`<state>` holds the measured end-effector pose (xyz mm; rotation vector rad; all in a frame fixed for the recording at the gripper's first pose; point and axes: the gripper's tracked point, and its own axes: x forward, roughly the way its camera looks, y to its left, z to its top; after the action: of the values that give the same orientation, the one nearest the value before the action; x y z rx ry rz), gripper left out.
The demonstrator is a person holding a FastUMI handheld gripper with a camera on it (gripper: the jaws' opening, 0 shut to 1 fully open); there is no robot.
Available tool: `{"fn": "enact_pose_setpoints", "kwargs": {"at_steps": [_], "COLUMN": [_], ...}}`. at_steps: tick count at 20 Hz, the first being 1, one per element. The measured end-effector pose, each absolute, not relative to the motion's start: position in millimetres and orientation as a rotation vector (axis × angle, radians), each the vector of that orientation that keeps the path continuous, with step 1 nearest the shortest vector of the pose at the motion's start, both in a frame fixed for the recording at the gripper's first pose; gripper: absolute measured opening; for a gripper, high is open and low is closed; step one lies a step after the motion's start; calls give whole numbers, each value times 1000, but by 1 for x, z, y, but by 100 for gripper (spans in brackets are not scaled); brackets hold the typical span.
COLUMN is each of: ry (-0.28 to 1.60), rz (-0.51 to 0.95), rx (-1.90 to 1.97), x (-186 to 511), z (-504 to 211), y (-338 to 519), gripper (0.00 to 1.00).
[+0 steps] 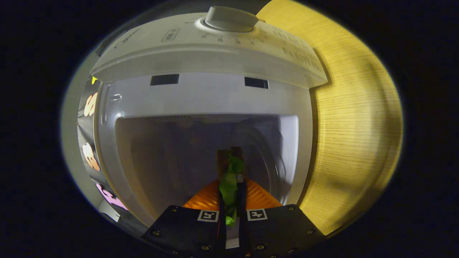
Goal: Open the microwave, put the food inside, and close the microwave door.
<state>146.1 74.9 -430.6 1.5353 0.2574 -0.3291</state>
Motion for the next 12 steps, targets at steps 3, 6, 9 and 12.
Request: {"fn": "enact_pose_setpoints", "kwargs": {"at_steps": [3,6,9,12], "ry": [253,283,366,385], "rz": [-348,-352,-327,-290], "rx": [1516,1469,1488,1491], "x": [157,163,157,157], "z": [-437,-439,-441,-434], "y": [79,84,89,90], "gripper": [14,20,36,70]}}
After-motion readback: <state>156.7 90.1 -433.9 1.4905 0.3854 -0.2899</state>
